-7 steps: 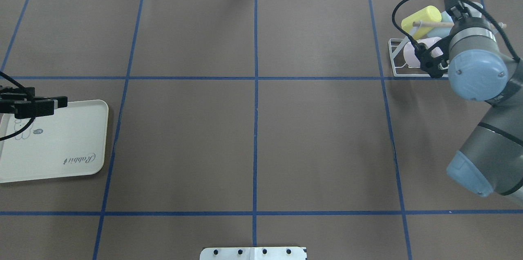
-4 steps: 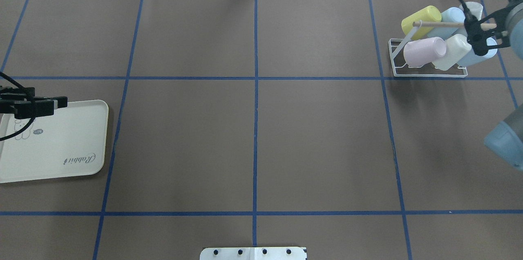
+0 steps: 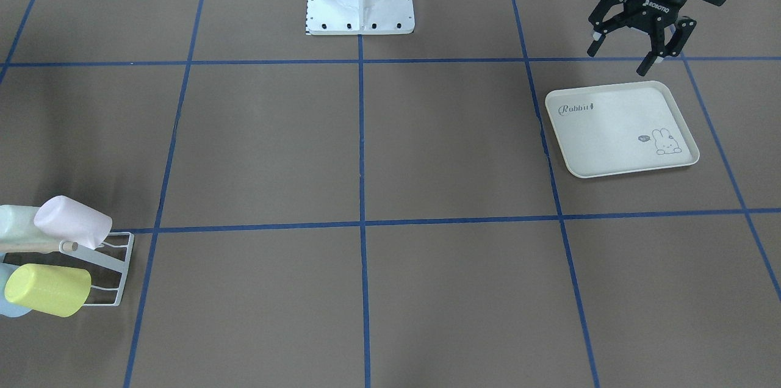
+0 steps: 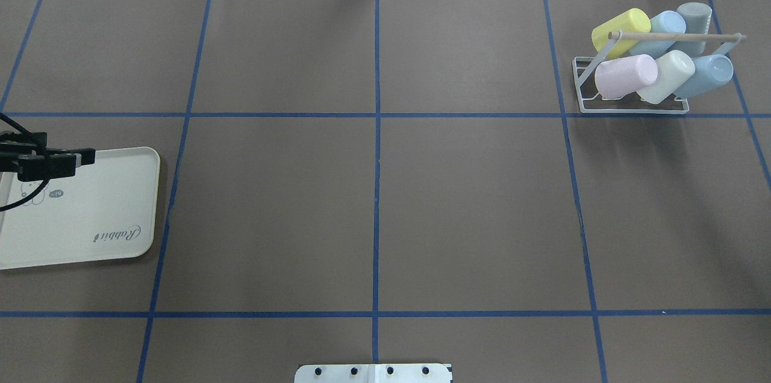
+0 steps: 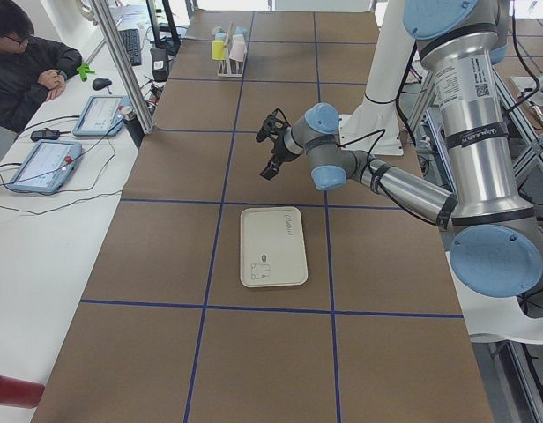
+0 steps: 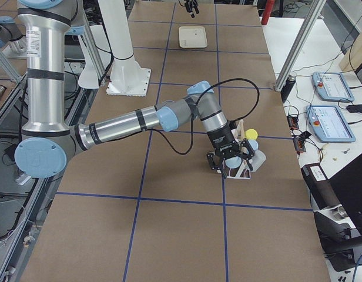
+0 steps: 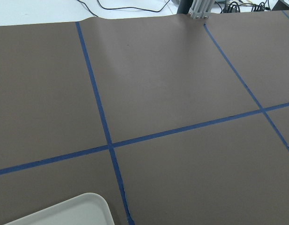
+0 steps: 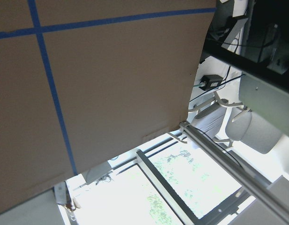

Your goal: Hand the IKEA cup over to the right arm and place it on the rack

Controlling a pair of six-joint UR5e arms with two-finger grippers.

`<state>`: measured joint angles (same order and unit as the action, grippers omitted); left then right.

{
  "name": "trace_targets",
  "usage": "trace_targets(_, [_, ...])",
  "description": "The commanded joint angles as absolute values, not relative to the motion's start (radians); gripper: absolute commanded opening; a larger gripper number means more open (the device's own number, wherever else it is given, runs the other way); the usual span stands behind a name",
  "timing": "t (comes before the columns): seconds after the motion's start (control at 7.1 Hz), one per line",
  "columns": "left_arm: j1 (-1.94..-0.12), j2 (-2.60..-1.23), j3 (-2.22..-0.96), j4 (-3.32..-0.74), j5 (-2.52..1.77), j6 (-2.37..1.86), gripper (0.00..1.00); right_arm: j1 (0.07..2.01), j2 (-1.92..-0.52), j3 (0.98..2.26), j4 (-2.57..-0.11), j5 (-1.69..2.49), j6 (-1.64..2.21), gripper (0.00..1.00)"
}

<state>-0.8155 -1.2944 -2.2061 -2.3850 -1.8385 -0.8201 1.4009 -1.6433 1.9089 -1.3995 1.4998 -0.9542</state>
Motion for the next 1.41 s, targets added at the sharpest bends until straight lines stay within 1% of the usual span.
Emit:
trace_targets(0.0, [-0.831,-1.286,-2.185,-2.375,-1.879,-0.682,1.0,1.537,-1.704,1.855,-1.397,1.79,-0.631,0.99])
trace_targets(0.14, [-0.874,-1.263,-2.177,-2.361,-1.881,-0.547,1.0,1.575,-1.75,1.852,-1.396,1.91,-0.363,0.99])
trace_targets(0.28, [-0.959,-1.253,-2.172,-2.32,-1.913,-0.429,1.0,1.594,-1.791,1.859,-1.396,2.025,-0.184,0.99])
trace_targets(0.42, [-1.085,-1.267,-2.171,-2.177,-2.009,-0.352,1.0,1.601,-1.808,1.852,-1.407,2.158,-0.087,0.99])
trace_targets(0.7, [-1.234,-1.287,-2.166,-1.851,-2.025,-0.208,1.0,1.601,-1.806,1.864,-1.634,2.209,-0.034,0.99])
trace_targets(0.84, [-1.34,-1.296,-2.137,-1.745,-2.032,-0.168,1.0,1.601,-1.805,1.876,-1.707,2.229,-0.034,0.99])
trace_targets(0.99, [-1.432,-1.302,-2.096,-1.688,-2.037,-0.081,1.0,1.601,-1.809,1.873,-1.729,2.246,-0.034,0.99])
trace_targets(1.27, [-1.607,-1.299,-2.016,-1.657,-2.045,0.104,1.0,1.6,-1.807,1.868,-1.727,2.241,-0.034,0.99])
